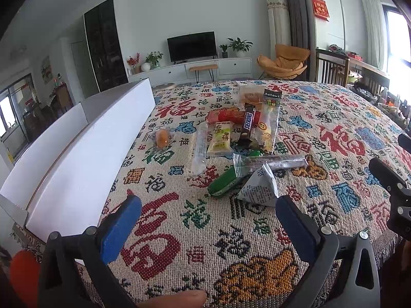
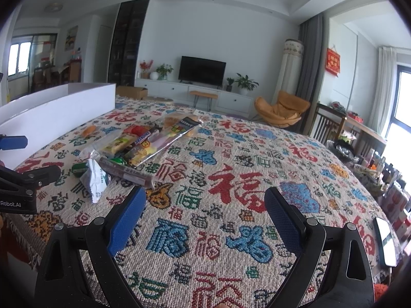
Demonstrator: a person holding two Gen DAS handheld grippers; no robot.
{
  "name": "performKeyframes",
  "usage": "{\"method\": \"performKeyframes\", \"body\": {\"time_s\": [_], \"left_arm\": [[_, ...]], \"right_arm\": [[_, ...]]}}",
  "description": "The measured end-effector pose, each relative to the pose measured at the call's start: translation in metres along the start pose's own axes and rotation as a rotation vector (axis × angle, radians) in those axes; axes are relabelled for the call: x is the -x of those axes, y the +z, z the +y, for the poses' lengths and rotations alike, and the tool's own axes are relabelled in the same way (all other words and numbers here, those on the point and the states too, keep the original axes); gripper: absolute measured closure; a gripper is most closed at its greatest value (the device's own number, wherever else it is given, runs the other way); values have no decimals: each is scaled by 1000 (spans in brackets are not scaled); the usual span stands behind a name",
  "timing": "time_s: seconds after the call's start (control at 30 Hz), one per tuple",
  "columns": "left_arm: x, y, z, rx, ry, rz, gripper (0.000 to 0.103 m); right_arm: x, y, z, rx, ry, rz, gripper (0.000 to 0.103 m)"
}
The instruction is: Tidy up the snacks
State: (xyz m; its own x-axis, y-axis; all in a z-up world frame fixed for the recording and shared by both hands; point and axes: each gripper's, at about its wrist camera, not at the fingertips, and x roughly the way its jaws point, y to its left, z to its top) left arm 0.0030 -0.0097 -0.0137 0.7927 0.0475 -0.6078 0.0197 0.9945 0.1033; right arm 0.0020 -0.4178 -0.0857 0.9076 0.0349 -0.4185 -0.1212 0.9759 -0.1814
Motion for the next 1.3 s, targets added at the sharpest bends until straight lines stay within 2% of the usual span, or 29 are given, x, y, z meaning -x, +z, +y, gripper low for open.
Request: {"method": "performKeyframes", "body": {"time_s": [1.3], "left_arm": [[-2,-1,1,-3,0,7,0]], "right_arm": [[-1,-2,2,1,0,1,8]]}}
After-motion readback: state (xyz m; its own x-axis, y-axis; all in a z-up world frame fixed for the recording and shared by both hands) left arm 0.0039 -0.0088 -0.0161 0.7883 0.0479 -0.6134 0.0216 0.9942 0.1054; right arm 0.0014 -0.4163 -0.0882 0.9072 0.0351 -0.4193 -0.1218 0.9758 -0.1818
